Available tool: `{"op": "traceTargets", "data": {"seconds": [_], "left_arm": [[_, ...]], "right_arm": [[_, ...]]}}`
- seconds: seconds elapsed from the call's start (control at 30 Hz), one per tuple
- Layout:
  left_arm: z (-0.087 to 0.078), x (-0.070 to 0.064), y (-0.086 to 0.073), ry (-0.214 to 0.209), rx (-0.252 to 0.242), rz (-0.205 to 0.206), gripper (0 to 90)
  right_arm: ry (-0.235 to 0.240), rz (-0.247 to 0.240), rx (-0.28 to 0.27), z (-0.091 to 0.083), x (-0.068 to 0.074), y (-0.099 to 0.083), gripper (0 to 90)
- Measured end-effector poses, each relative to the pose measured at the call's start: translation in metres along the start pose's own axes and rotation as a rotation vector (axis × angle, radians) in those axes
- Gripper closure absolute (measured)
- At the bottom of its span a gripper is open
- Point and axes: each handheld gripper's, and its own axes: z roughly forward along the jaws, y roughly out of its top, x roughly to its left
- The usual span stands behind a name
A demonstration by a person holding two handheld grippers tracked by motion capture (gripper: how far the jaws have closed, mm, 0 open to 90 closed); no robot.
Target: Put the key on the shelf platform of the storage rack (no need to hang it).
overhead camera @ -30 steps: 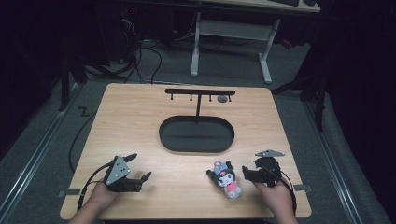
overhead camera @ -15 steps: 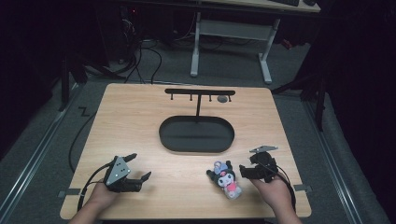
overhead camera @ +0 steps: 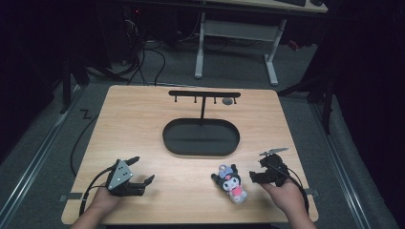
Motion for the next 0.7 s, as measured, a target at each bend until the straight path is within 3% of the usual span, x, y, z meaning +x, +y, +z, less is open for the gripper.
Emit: {"op": "traceTargets", "data": {"seconds": [0.23,0.43,0.7], "left_arm": [[0.0,0.001,0.0,-0.002,-0.001,-0.001,15.4],[-0.001,0.0,0.0,-0.001,-0.002,0.001,15.4],[-0.001,0.0,0.0,-0.004,0.0,0.001,15.4]], "right_arm": [[-0.002,0.003,0.07,-0.003,-0.001,0.0,26.3],[0.015,-0.029,0.133,-0.007,0.0,0.004,24.0],[0.009,-0.046,0.13,-0.021,0.009,0.009,22.9]]}}
